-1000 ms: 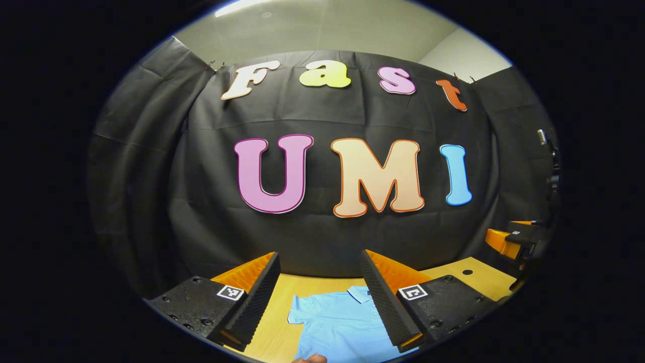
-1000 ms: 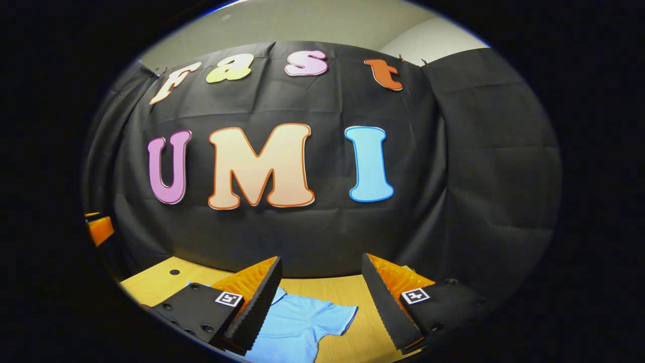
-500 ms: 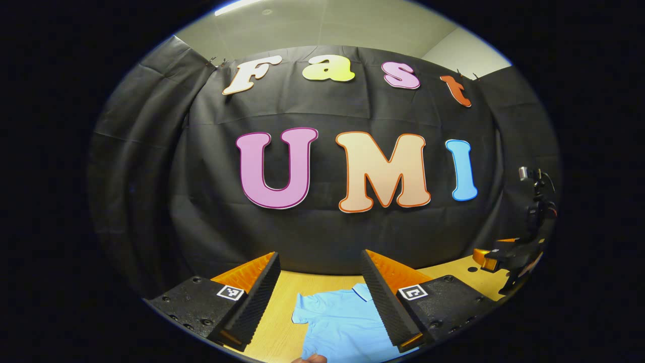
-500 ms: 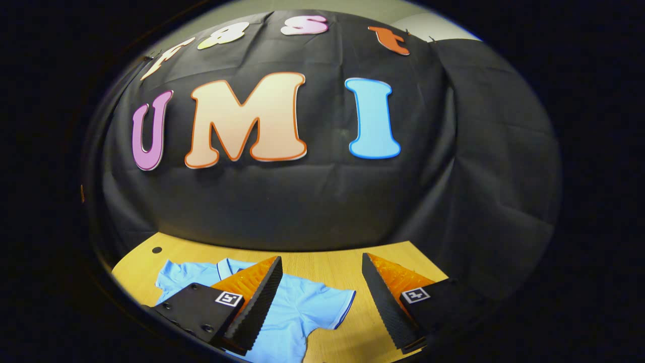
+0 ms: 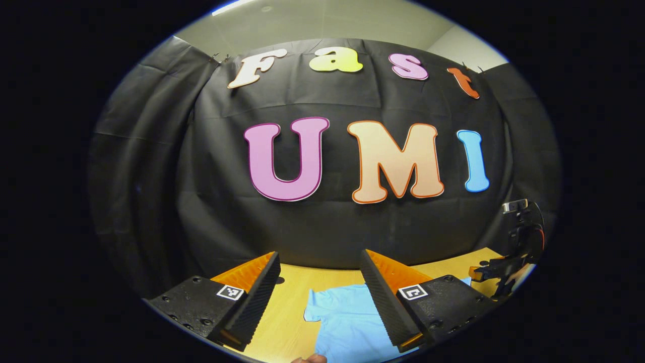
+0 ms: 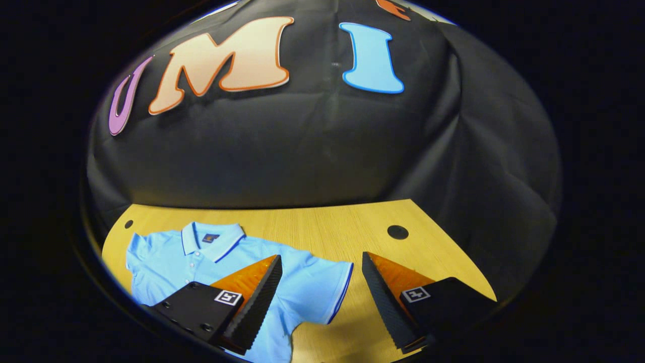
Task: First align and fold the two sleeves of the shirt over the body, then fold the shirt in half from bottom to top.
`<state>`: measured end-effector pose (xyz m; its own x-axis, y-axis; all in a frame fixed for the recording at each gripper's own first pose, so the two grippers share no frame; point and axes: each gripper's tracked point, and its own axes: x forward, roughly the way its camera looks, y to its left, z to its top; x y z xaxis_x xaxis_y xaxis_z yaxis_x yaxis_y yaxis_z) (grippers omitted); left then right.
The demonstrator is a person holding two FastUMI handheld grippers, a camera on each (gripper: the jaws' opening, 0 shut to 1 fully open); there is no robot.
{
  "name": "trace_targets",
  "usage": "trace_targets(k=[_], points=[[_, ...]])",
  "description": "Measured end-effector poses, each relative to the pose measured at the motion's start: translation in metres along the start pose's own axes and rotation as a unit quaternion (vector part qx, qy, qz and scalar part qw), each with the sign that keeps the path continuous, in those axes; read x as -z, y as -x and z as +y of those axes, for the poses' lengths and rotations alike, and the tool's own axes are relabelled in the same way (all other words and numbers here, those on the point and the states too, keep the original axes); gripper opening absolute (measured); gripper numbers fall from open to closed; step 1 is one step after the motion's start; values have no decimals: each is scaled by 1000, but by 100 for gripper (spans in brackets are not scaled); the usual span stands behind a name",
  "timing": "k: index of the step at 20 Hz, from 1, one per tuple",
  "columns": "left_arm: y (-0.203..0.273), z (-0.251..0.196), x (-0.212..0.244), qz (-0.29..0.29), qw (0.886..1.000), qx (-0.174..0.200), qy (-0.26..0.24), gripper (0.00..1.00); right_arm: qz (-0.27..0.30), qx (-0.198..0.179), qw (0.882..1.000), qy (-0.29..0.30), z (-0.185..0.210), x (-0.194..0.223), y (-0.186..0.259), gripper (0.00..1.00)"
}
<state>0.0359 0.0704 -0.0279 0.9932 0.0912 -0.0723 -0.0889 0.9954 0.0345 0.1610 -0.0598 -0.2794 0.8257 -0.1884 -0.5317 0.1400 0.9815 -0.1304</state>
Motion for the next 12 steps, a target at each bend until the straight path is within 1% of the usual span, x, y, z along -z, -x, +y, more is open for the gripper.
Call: trace_targets(k=[2, 4, 8, 10, 12], points=[[-4, 6, 4, 5, 1000, -7, -3, 95, 19, 4, 1000, 1, -1, 16, -13, 99], [-7, 11, 10, 12, 1000, -11, -3, 94, 41, 11, 999, 2, -4, 33, -26, 99], [-14, 18, 20, 25, 1000, -17, 2, 95, 78, 22, 997, -4, -9, 61, -45, 99], [-17, 20, 27, 32, 999, -21, 4, 95, 94, 24, 995, -15, -9, 71, -53, 100], [-20, 20, 30, 37, 999, -20, 5, 95, 102, 30, 994, -26, -11, 77, -60, 99]])
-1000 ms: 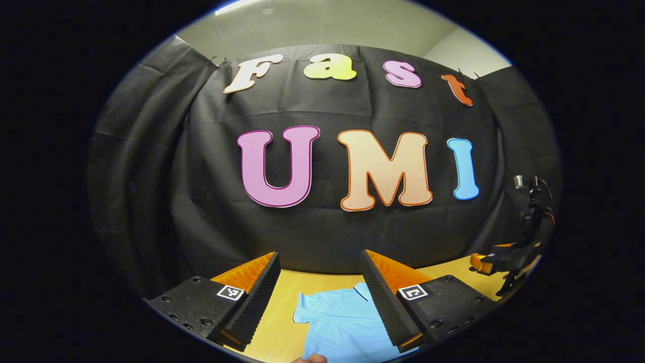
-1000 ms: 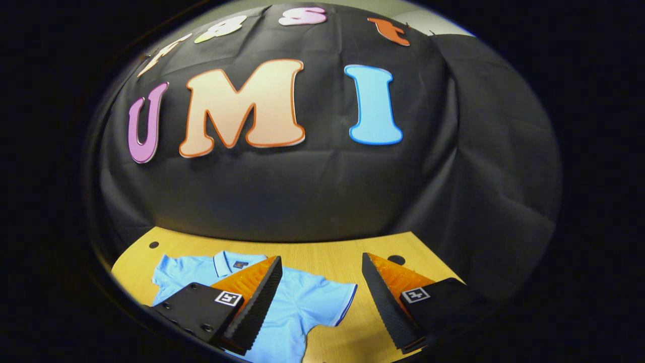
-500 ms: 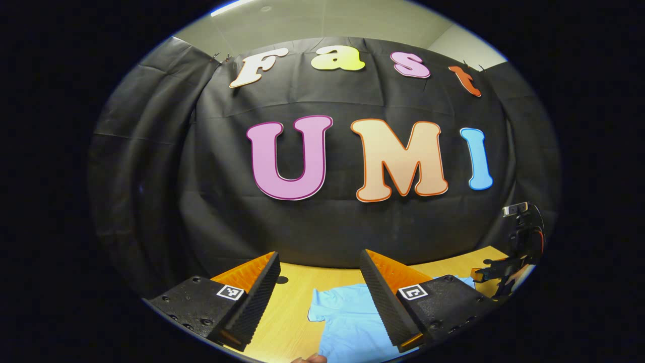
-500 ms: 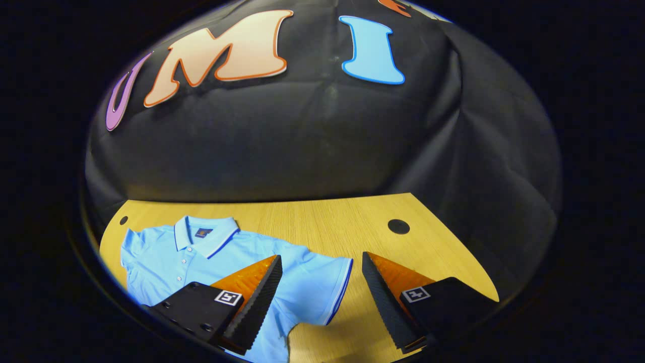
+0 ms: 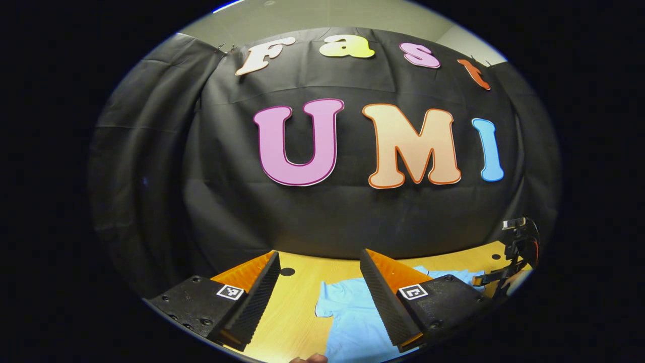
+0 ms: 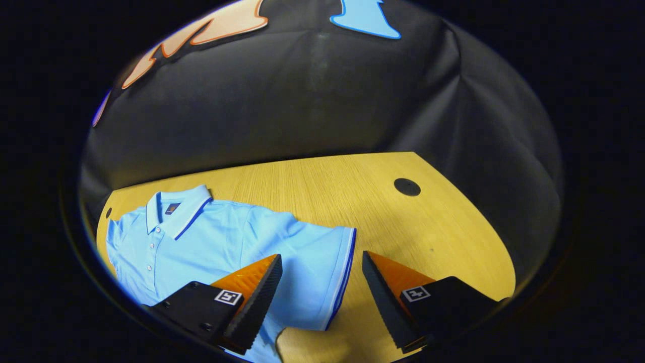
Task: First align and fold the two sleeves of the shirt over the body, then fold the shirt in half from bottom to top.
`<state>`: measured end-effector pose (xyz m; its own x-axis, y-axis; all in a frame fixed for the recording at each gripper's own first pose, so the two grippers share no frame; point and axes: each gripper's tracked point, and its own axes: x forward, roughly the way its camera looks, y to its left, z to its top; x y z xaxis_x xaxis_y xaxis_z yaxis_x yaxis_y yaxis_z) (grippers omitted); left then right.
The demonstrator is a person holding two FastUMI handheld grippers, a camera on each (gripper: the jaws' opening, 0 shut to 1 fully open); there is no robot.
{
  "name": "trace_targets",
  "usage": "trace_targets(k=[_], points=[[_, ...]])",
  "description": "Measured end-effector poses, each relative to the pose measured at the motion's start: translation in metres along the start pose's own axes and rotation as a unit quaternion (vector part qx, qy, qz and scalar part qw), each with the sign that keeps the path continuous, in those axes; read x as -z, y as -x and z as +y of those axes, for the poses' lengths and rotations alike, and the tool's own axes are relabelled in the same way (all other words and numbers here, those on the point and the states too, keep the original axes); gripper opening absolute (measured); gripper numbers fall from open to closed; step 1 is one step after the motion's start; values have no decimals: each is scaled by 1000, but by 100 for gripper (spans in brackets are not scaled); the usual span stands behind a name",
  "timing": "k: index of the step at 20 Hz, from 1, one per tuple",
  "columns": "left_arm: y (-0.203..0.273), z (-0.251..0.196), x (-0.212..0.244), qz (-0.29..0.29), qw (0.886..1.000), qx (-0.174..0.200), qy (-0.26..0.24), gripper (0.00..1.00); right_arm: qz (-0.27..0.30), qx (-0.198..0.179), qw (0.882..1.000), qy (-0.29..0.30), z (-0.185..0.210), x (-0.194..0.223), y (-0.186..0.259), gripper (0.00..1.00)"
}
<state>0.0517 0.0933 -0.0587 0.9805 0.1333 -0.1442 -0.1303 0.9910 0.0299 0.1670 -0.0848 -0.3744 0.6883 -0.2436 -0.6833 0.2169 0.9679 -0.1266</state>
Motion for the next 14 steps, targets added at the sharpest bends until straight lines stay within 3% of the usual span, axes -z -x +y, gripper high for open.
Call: trace_targets(k=[5, 7, 8, 9, 10, 11, 14], points=[[-4, -1, 5, 3, 1000, 2, -2, 95, 28, 3, 999, -31, -1, 10, -12, 99], [-5, -2, 6, 5, 1000, 3, -2, 95, 28, 3, 999, -41, -1, 11, -14, 93], [-6, -3, 7, 5, 1000, 3, -2, 95, 30, 1, 999, -42, 1, 11, -14, 95], [-8, -4, 7, 5, 1000, 4, -1, 95, 27, -2, 999, -41, 3, 11, -13, 89], [-10, -5, 7, 6, 1000, 5, 0, 94, 28, -7, 999, -41, 6, 12, -13, 74], [-11, -6, 8, 6, 1000, 6, 1, 94, 28, -13, 999, -42, 9, 10, -13, 65], [-10, -6, 9, 8, 1000, 9, 3, 95, 29, -25, 998, -44, 18, 11, -7, 15]])
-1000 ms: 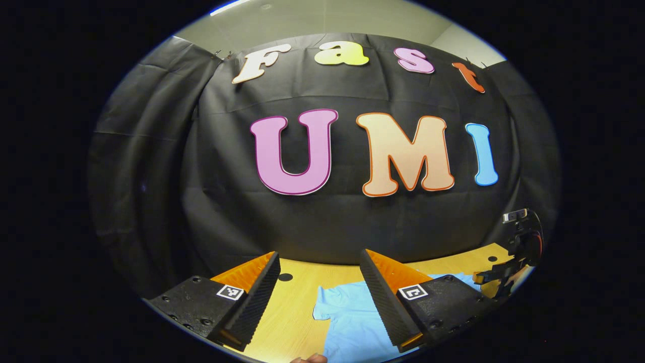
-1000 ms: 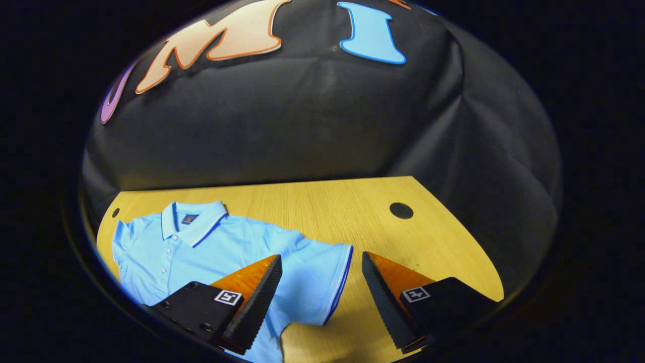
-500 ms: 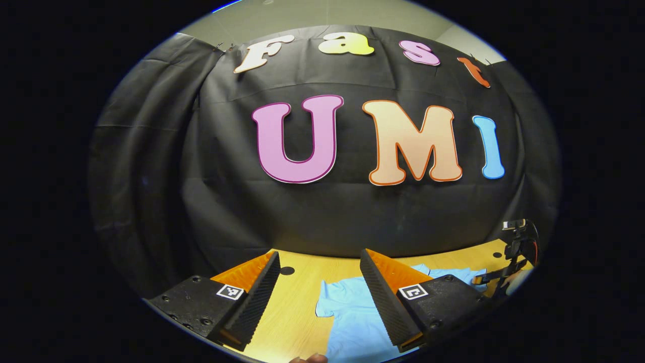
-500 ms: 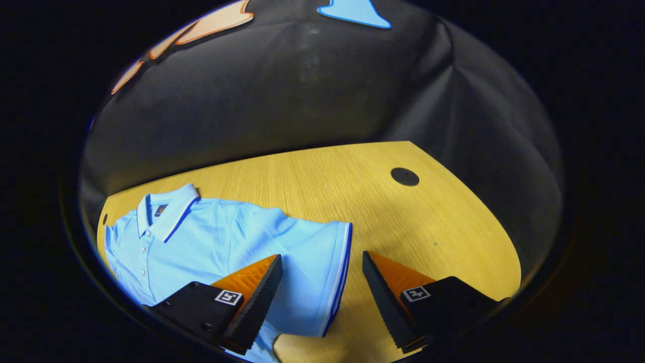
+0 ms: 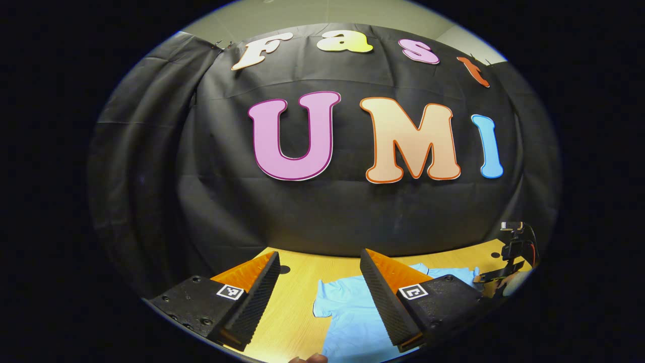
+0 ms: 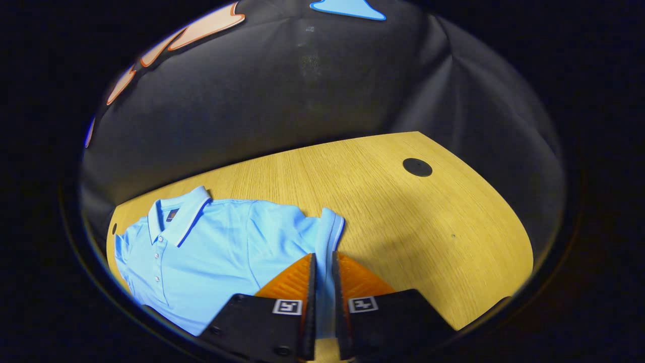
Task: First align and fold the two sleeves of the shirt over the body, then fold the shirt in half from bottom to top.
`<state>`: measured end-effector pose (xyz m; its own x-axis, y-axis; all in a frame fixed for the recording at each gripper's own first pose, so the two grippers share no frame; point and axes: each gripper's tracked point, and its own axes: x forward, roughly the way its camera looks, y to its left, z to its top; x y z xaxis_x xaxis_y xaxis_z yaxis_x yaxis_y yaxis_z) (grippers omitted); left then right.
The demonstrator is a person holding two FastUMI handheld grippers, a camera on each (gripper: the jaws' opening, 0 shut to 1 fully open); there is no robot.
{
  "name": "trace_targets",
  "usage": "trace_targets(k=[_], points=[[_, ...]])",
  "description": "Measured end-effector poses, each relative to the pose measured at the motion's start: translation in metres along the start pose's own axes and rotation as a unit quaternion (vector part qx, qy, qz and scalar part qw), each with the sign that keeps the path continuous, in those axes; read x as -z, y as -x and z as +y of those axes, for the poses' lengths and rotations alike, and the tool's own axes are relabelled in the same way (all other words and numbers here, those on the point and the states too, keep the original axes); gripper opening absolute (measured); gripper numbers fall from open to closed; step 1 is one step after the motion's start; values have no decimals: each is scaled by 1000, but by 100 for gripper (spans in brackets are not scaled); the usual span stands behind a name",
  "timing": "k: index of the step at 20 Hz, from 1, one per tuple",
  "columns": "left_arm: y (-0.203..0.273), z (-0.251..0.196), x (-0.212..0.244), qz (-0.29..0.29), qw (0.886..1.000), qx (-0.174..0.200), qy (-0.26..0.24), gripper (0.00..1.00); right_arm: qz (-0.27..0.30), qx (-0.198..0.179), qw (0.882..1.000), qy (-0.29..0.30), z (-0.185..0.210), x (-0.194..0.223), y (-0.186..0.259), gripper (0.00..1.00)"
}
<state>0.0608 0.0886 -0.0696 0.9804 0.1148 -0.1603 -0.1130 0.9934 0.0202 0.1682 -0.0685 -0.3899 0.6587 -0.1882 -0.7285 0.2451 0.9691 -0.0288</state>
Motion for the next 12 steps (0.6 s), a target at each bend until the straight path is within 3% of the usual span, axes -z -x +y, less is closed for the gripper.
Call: trace_targets(k=[2, 6, 12], points=[[0, 0, 0, 1, 1000, 0, 2, 95, -2, -4, 1000, 3, 3, 0, 0, 0], [1, 4, 0, 1, 1000, -3, 2, 95, -22, -28, 999, -7, 25, -13, 14, 2], [2, 6, 3, 5, 1000, -1, 10, 95, -49, -78, 993, -76, 73, -39, 37, 3]])
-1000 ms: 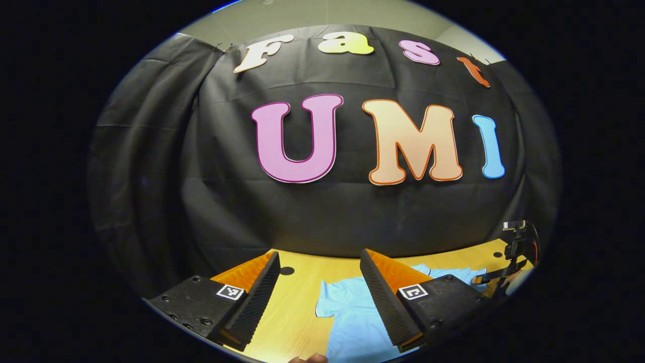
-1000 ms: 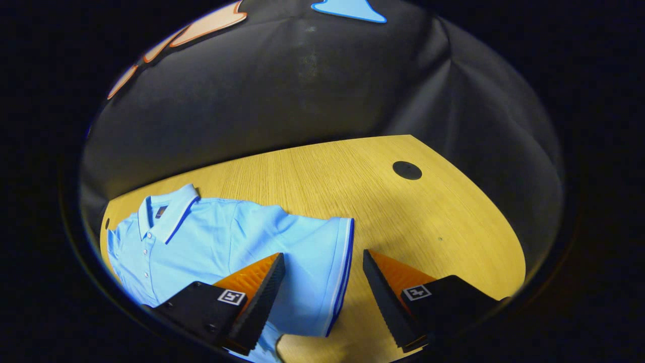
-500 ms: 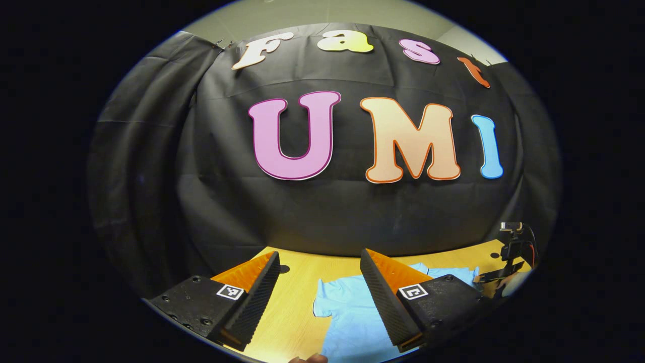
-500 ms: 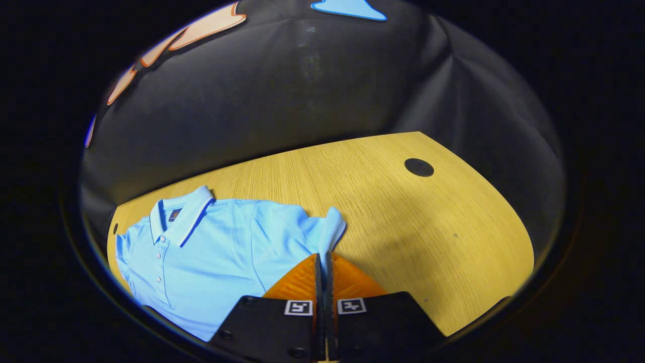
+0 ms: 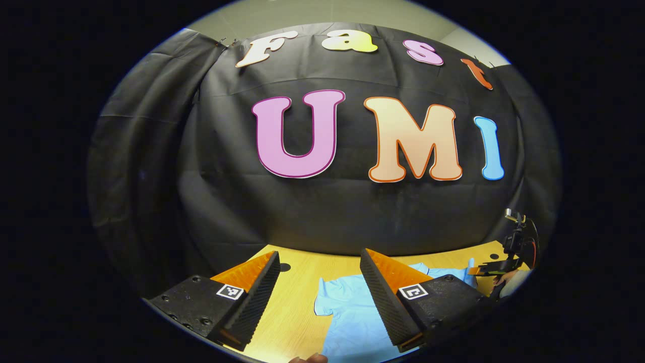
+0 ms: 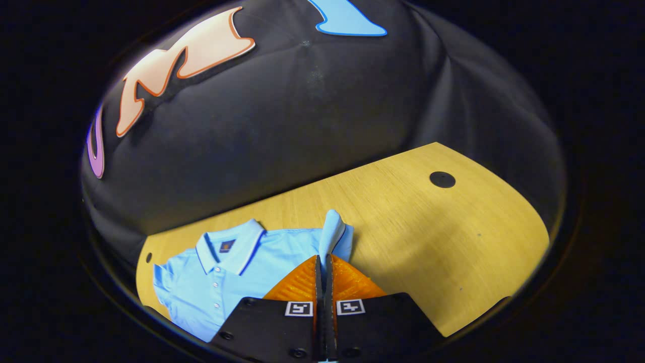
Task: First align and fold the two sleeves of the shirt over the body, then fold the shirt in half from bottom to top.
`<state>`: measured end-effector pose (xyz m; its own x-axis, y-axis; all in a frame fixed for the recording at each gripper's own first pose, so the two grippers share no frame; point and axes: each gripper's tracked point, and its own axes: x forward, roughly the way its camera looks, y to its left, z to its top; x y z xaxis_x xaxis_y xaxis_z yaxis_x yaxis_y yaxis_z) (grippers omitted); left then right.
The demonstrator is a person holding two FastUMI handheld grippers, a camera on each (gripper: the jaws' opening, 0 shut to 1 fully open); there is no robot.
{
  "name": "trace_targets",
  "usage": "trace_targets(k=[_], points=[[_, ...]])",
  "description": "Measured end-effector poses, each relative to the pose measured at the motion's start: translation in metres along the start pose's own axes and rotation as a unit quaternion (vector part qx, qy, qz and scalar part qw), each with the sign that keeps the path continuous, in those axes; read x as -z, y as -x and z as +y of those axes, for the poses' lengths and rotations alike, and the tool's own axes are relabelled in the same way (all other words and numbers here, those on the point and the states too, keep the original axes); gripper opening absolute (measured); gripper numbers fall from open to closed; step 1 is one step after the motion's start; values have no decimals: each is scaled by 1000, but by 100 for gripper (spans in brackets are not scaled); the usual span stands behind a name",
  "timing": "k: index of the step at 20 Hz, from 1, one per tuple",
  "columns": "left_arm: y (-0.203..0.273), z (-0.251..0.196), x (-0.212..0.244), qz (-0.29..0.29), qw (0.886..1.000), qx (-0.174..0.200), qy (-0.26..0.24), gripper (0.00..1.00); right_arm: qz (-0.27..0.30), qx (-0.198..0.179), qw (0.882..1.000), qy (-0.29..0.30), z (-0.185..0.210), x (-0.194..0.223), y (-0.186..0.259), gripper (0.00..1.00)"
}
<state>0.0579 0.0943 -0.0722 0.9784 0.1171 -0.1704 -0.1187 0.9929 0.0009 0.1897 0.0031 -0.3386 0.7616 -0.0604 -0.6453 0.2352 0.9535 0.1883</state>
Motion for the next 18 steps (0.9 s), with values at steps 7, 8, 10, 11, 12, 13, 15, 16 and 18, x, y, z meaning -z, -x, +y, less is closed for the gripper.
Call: trace_targets(k=[7, 8, 10, 11, 12, 13, 15, 16, 18], points=[[-2, 14, 8, 10, 1000, -6, 3, 95, 37, -82, 996, -7, 72, 46, 2, 3], [-3, 17, 11, 12, 1000, -7, 4, 96, 45, -87, 995, -5, 78, 55, 1, 2], [-7, 23, 15, 18, 1000, -11, 6, 96, 61, -84, 995, -1, 80, 69, -3, 2], [-9, 27, 18, 20, 1000, -13, 6, 94, 70, -81, 994, -5, 79, 72, -3, 3], [-10, 30, 20, 22, 1000, -15, 7, 95, 81, -85, 993, -11, 81, 76, -2, 3], [-11, 31, 22, 23, 1000, -16, 8, 94, 87, -82, 993, -12, 78, 79, 0, 0], [-17, 31, 27, 25, 1000, -15, 10, 96, 87, -97, 991, -3, 86, 84, 5, 47], [-20, 31, 28, 26, 999, -14, 12, 96, 72, -104, 992, 16, 87, 77, 11, 70], [-28, 25, 33, 28, 999, -10, 15, 95, 50, -107, 991, 60, 84, 71, 26, 94]])
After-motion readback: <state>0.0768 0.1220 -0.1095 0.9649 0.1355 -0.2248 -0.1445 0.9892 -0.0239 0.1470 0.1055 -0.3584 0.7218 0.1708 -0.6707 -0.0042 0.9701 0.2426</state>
